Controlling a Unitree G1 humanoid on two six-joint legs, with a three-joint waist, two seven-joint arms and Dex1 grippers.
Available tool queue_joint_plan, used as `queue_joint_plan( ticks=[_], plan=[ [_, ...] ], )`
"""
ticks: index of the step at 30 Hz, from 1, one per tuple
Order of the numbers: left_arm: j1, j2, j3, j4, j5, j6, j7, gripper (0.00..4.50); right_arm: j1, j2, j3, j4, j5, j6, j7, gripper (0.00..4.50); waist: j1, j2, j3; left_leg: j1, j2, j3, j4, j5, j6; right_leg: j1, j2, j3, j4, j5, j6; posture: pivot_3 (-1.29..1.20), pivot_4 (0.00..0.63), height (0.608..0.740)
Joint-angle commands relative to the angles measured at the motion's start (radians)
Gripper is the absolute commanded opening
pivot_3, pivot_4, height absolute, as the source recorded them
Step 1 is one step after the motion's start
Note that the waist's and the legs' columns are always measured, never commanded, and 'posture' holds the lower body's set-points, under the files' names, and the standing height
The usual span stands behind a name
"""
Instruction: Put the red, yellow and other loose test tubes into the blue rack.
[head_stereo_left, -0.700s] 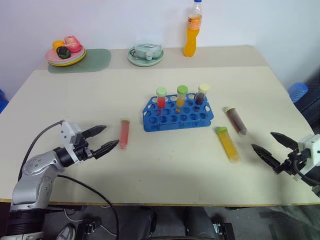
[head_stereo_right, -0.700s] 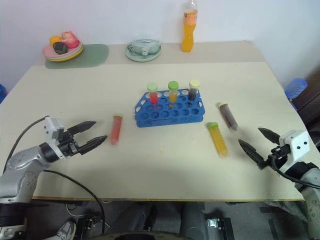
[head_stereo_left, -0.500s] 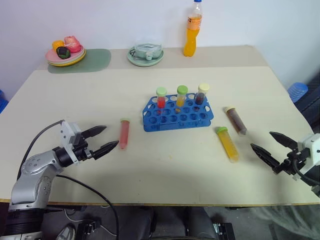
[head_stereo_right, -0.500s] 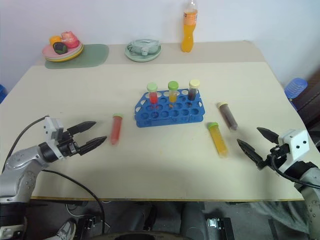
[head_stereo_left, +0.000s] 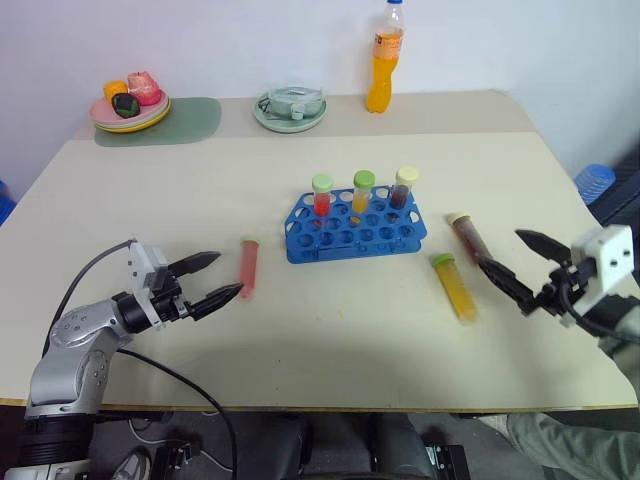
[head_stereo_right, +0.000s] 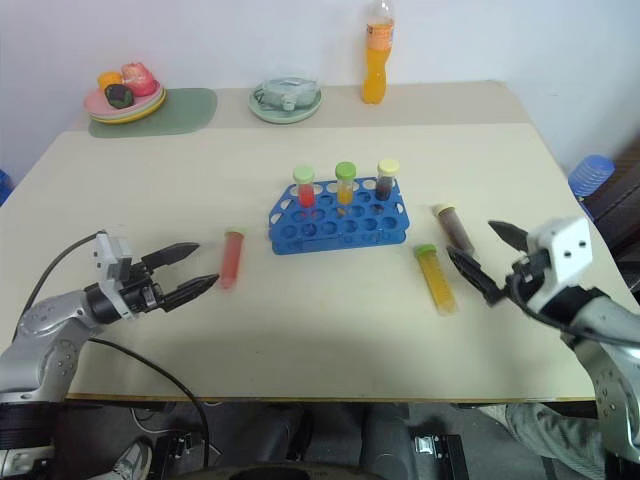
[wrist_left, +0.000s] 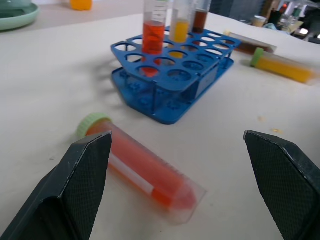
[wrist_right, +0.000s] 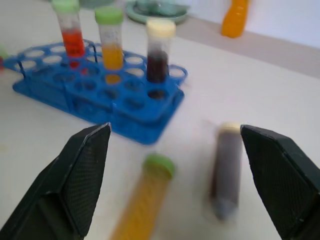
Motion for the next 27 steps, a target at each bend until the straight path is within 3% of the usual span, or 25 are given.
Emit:
queue_joint_plan(
  ticks=[1, 4, 10, 14, 18, 27],
  plan=[
    [-0.038, -0.012, -0.017, -0.014, 0.005, -0.020, -0.004, 4.29, -0.156, -0.071, 0.028, -0.044, 0.077, 0.255, -0.150, 4.25, 0.000, 0.000, 0.001, -0.001, 0.000, 0.000, 0.000, 0.000, 0.000, 0.000, 0.000, 0.000, 0.000, 0.000, 0.000, 0.00, 0.150, 0.740],
    [-0.058, -0.023, -0.039, -0.017, 0.010, -0.018, -0.007, 4.29, -0.321, -0.211, 0.164, -0.014, -0.012, 0.507, -0.263, 4.25, 0.000, 0.001, 0.001, -0.002, 0.000, 0.000, 0.001, 0.000, 0.000, -0.001, -0.001, 0.000, 0.000, 0.000, 0.000, 0.00, 0.150, 0.740],
    [-0.075, -0.033, -0.069, -0.037, 0.008, -0.004, -0.016, 4.29, -0.596, -0.268, 0.318, 0.257, 0.020, 0.801, -0.201, 4.25, -0.002, 0.000, 0.002, -0.011, 0.000, -0.001, 0.001, 0.000, 0.000, -0.008, -0.001, -0.002, -0.002, 0.000, 0.000, 0.00, 0.150, 0.740],
    [-0.075, -0.036, -0.088, -0.061, 0.006, 0.006, -0.010, 4.29, -0.716, -0.274, 0.452, 0.496, -0.054, 0.762, -0.122, 4.25, -0.003, 0.000, 0.002, -0.012, 0.000, -0.001, 0.003, 0.000, 0.001, -0.008, -0.001, -0.002, -0.002, 0.000, 0.000, 0.00, 0.150, 0.740],
    [-0.068, -0.050, -0.107, -0.107, -0.001, 0.028, 0.013, 4.29, -0.837, -0.213, 0.561, 0.704, -0.144, 0.714, -0.094, 4.25, -0.007, 0.001, 0.002, -0.012, 0.000, 0.000, 0.003, 0.000, 0.001, -0.009, -0.001, -0.002, -0.002, 0.000, 0.000, 0.00, 0.150, 0.740],
    [-0.046, -0.069, -0.129, -0.163, 0.001, 0.049, 0.042, 4.29, -1.100, -0.060, 0.667, 1.099, -0.306, 0.611, -0.028, 4.25, -0.024, 0.001, 0.002, -0.013, 0.000, 0.000, 0.003, 0.000, 0.000, -0.010, -0.001, -0.002, 0.000, 0.000, 0.000, 0.00, 0.150, 0.740]
  ],
)
